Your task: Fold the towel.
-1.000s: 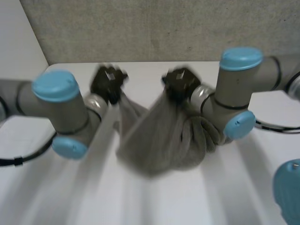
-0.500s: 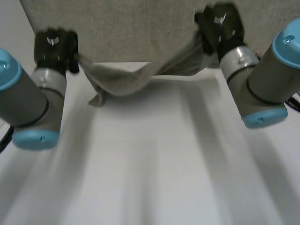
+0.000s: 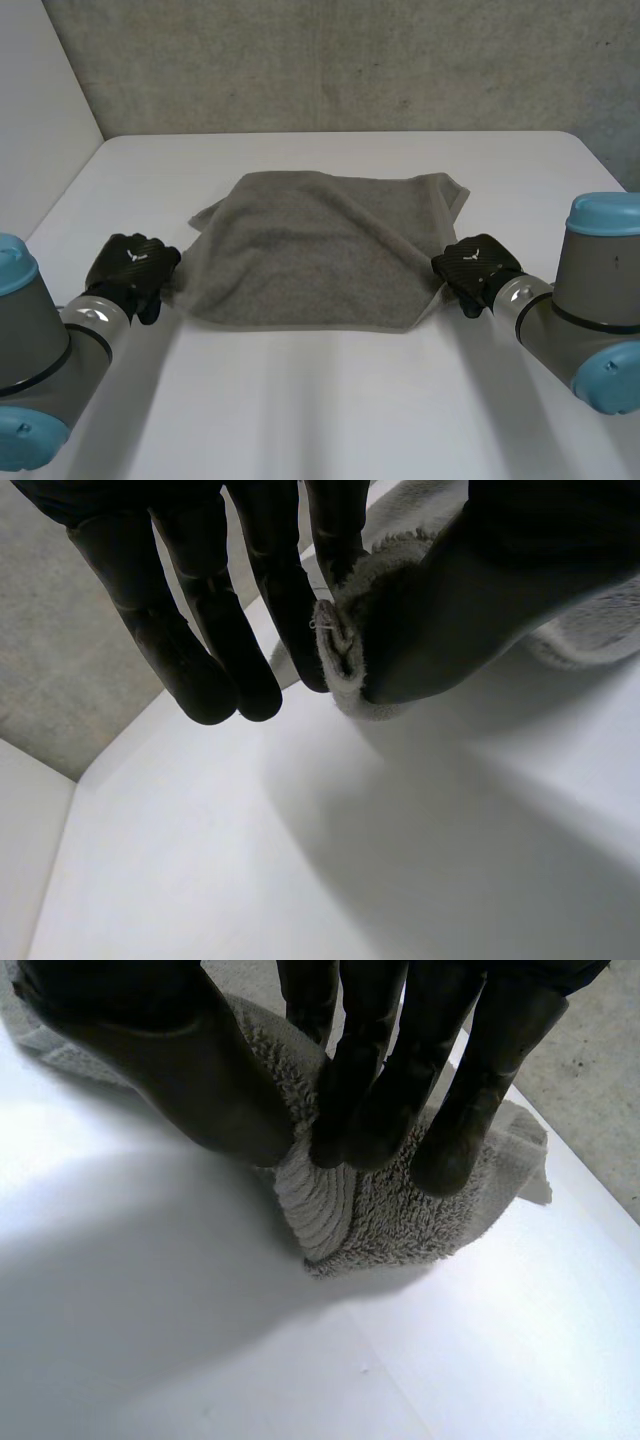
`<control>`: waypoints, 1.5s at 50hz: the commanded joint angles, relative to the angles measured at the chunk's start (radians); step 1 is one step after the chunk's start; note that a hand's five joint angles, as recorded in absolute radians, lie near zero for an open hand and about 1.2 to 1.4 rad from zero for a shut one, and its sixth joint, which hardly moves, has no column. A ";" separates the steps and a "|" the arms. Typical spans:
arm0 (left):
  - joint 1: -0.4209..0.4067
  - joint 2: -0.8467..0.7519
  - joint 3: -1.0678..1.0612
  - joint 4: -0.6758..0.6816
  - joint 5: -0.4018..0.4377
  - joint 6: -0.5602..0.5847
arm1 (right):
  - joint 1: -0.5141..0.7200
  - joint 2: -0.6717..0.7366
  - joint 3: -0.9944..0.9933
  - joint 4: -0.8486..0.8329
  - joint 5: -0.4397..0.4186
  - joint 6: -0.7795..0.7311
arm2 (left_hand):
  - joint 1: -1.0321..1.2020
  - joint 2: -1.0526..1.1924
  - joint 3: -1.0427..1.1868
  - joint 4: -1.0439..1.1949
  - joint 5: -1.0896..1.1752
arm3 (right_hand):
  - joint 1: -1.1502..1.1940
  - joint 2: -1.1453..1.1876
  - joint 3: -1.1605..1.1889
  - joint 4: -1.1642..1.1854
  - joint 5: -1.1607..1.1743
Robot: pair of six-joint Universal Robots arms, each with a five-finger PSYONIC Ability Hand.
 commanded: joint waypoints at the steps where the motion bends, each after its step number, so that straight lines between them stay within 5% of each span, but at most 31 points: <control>1: 0.016 -0.007 0.023 0.011 -0.003 -0.008 | -0.004 -0.007 0.072 -0.115 -0.053 -0.004 | -0.054 -0.110 -0.152 -0.120 -0.267 | -0.562 -0.556 -0.567 -0.564 -0.561; 18: 0.033 -0.019 0.038 0.020 -0.004 -0.009 | -0.084 -0.070 0.101 -0.164 -0.172 -0.073 | -0.054 -0.110 -0.152 -0.120 -0.267 | -0.701 -0.695 -0.705 -0.703 -0.700; 29: 0.031 -0.019 0.041 0.020 -0.004 -0.011 | -0.124 -0.121 0.127 -0.175 -0.245 -0.154 | -0.054 -0.110 -0.152 -0.120 -0.267 | -0.267 -0.260 -0.271 -0.269 -0.266; 33: 0.031 -0.020 0.040 0.020 -0.004 -0.011 | -0.133 -0.119 0.135 -0.176 -0.250 -0.179 | -0.054 -0.110 -0.152 -0.120 -0.267 | -0.599 -0.593 -0.604 -0.601 -0.598; 38: 0.031 -0.020 0.040 0.020 -0.004 -0.011 | -0.153 -0.136 0.184 -0.219 -0.314 -0.209 | -0.054 -0.110 -0.152 -0.120 -0.267 | -0.426 -0.419 -0.430 -0.428 -0.425; 43: 0.031 -0.022 0.040 0.020 -0.004 -0.015 | -0.178 -0.151 0.205 -0.235 -0.351 -0.260 | -0.054 -0.110 -0.152 -0.120 -0.267 | -0.683 -0.677 -0.688 -0.685 -0.682; 48: 0.030 -0.022 0.041 0.022 -0.004 -0.015 | -0.182 -0.174 0.242 -0.287 -0.374 -0.271 | -0.054 -0.110 -0.152 -0.120 -0.267 | -0.525 -0.518 -0.529 -0.527 -0.524; 50: 0.030 -0.022 0.041 0.022 -0.004 -0.015 | -0.179 -0.193 0.236 -0.307 -0.353 -0.283 | -0.054 -0.110 -0.152 -0.120 -0.267 | 0.094 0.100 0.090 0.092 0.095; 52: 0.030 -0.022 0.041 0.022 -0.004 -0.015 | -0.182 -0.193 0.233 -0.307 -0.359 -0.284 | -0.054 -0.110 -0.152 -0.120 -0.267 | 0.096 0.103 0.092 0.094 0.097; 54: 0.030 -0.022 0.041 0.022 -0.004 -0.015 | -0.181 -0.194 0.232 -0.305 -0.359 -0.275 | -0.054 -0.110 -0.152 -0.120 -0.267 | -0.073 -0.066 -0.077 -0.075 -0.072; 55: 0.030 -0.022 0.041 0.023 -0.004 -0.015 | -0.179 -0.197 0.232 -0.305 -0.356 -0.277 | -0.054 -0.110 -0.152 -0.120 -0.267 | -0.596 -0.590 -0.600 -0.598 -0.595; 57: 0.030 -0.022 0.041 0.023 -0.004 -0.015 | -0.178 -0.199 0.233 -0.305 -0.359 -0.277 | -0.054 -0.110 -0.152 -0.120 -0.267 | -0.735 -0.728 -0.739 -0.737 -0.734; 75: 0.030 -0.037 0.044 0.022 -0.004 -0.015 | -0.181 -0.181 0.213 -0.248 -0.354 -0.275 | -0.054 -0.110 -0.152 -0.120 -0.267 | -0.774 -0.768 -0.779 -0.777 -0.773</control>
